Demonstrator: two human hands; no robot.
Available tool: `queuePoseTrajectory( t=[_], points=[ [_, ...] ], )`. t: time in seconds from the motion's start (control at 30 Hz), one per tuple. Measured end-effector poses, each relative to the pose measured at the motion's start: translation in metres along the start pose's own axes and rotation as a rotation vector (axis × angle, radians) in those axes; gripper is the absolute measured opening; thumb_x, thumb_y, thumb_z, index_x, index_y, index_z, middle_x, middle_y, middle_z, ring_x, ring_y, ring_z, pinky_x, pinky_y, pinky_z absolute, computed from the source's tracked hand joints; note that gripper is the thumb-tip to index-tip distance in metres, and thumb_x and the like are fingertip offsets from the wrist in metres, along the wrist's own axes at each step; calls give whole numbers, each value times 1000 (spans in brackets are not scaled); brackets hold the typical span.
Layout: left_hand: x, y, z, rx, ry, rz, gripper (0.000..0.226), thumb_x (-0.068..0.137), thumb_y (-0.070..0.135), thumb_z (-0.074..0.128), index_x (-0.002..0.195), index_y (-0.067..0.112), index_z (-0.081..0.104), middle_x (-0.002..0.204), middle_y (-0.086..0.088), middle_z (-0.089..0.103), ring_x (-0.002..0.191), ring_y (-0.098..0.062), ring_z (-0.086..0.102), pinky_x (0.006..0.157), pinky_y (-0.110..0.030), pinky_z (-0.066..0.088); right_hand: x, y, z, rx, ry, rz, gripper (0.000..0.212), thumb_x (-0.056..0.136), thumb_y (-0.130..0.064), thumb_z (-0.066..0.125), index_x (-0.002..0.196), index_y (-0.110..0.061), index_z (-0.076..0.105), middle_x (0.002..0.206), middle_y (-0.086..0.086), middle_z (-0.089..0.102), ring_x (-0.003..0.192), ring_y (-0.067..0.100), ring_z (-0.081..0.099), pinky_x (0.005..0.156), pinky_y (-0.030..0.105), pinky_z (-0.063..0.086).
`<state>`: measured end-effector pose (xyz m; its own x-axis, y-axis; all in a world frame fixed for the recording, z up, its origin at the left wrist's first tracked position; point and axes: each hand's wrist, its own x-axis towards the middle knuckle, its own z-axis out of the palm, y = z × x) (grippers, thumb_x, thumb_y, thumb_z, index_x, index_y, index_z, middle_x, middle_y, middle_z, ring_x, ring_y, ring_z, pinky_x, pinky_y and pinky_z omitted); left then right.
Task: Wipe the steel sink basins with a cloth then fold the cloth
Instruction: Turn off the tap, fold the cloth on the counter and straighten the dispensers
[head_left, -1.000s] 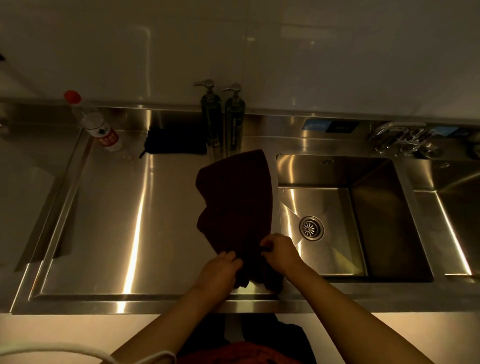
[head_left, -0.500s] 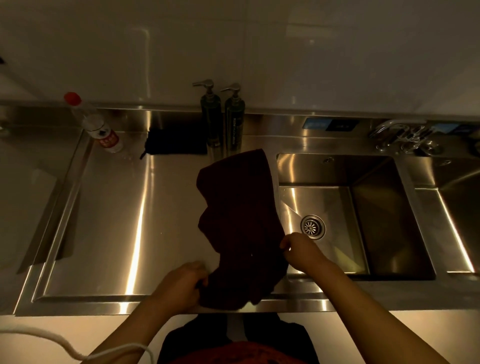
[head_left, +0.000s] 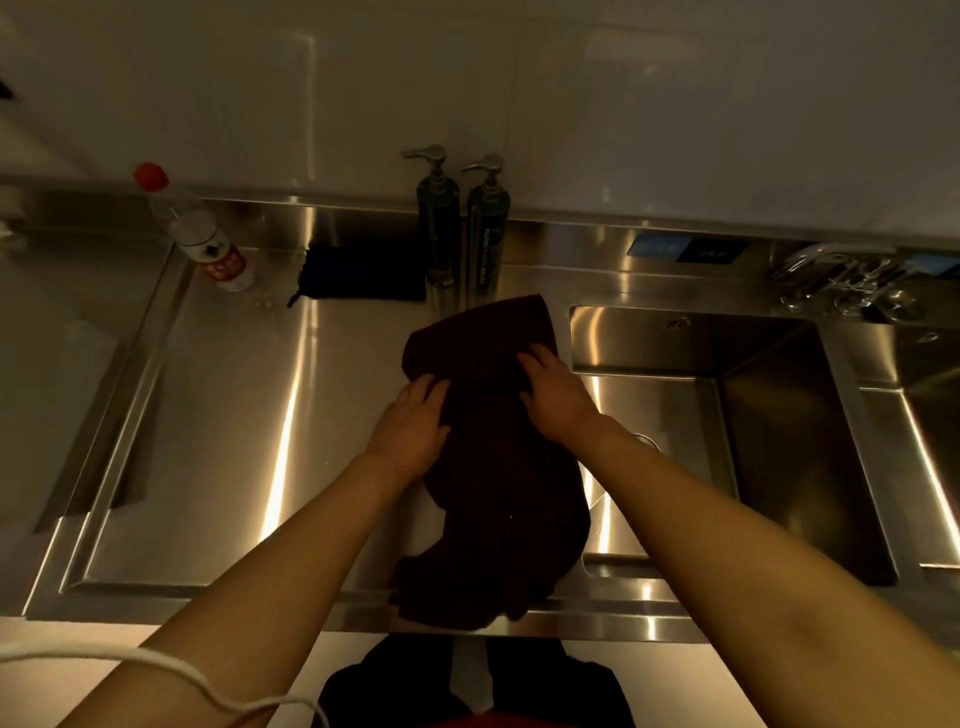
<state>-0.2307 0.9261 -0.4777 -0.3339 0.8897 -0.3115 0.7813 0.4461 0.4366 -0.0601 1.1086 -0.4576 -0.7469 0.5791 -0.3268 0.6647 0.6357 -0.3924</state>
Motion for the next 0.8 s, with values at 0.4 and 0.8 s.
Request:
queuePoseTrajectory(
  t=[0.4, 0.8],
  points=[
    [58, -51, -6, 91, -68, -89, 85, 101, 53, 55, 166, 22, 9, 174, -4, 4, 159, -25, 10, 124, -58, 20, 49, 45, -9, -116, -144, 14, 100, 89, -29, 76, 164, -17, 11, 172, 1, 0, 157, 23, 10, 122, 50, 29],
    [103, -74, -55, 113, -163, -71, 110, 81, 51, 83, 166, 29, 16, 174, 5, 2, 160, -25, 5, 123, -62, 20, 52, 63, -11, -182, -147, 135, 102, 88, -42, 74, 164, -26, 7, 171, -6, -2, 154, 30, 16, 116, 61, 31]
  ],
)
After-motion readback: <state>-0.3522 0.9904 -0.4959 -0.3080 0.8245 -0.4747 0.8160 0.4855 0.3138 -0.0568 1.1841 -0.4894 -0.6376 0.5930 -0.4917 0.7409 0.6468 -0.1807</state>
